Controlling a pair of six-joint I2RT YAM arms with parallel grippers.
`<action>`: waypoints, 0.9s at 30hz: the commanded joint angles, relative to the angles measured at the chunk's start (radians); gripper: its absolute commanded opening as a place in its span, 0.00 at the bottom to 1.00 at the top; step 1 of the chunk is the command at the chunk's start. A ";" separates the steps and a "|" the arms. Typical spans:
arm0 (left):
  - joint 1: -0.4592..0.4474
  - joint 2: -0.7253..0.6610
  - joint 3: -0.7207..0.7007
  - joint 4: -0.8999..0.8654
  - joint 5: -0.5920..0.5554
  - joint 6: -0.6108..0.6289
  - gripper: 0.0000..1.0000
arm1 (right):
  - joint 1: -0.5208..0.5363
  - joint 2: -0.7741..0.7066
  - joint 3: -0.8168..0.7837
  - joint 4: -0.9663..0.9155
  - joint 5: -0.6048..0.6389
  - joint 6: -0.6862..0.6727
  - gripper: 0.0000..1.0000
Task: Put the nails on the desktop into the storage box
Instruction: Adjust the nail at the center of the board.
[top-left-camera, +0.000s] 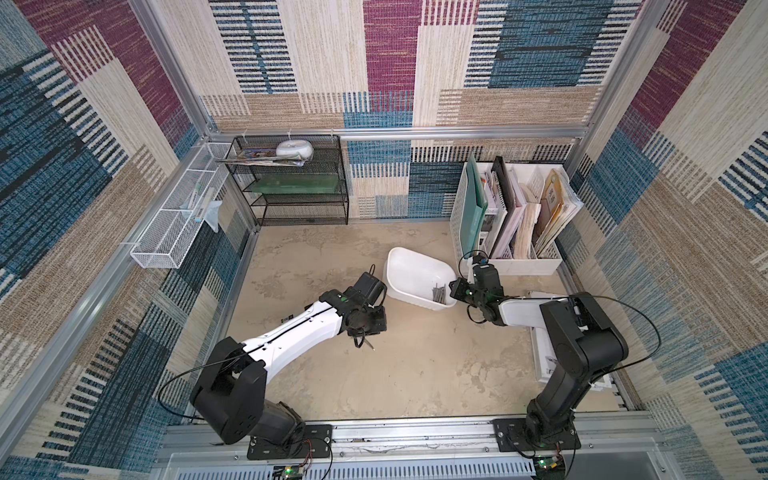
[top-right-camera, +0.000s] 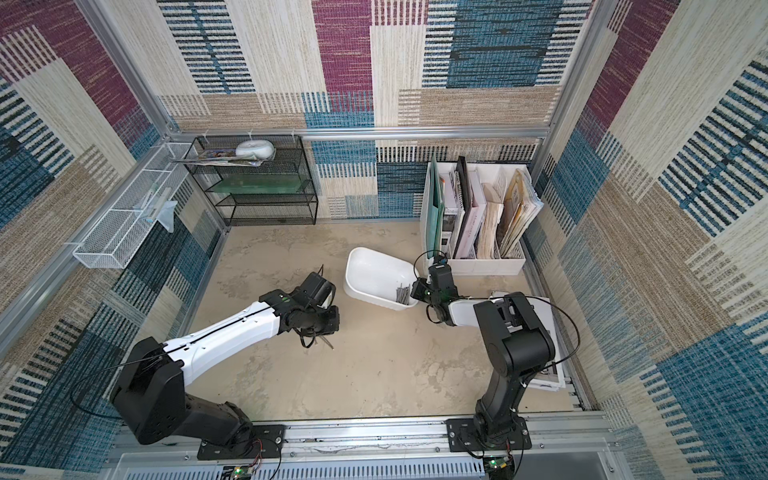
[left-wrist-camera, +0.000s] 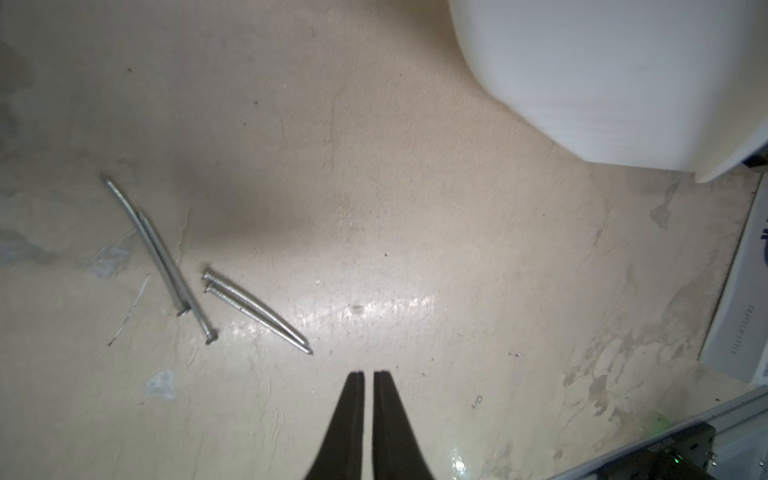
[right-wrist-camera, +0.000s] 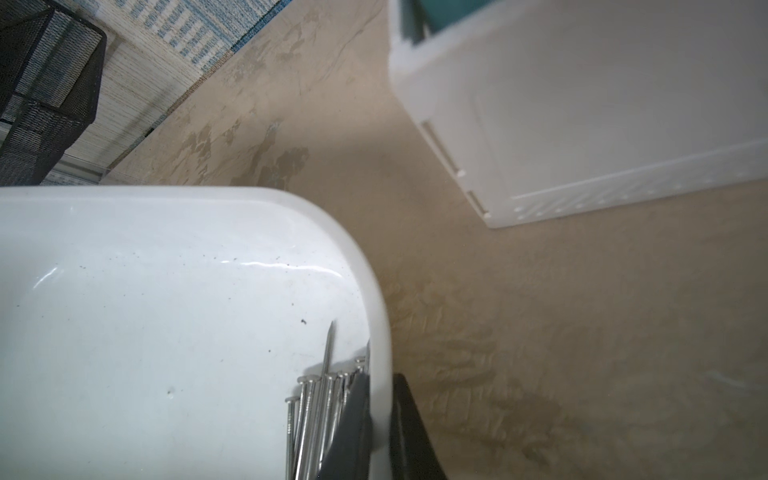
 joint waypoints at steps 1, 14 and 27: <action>-0.001 0.041 -0.027 0.051 -0.001 -0.007 0.10 | 0.001 -0.003 0.001 -0.047 0.011 -0.023 0.00; -0.001 0.166 -0.106 0.111 -0.026 -0.004 0.10 | 0.002 -0.016 -0.006 -0.050 0.022 -0.033 0.00; -0.002 -0.094 -0.281 0.057 -0.061 -0.020 0.18 | 0.001 -0.010 -0.007 -0.044 0.017 -0.024 0.00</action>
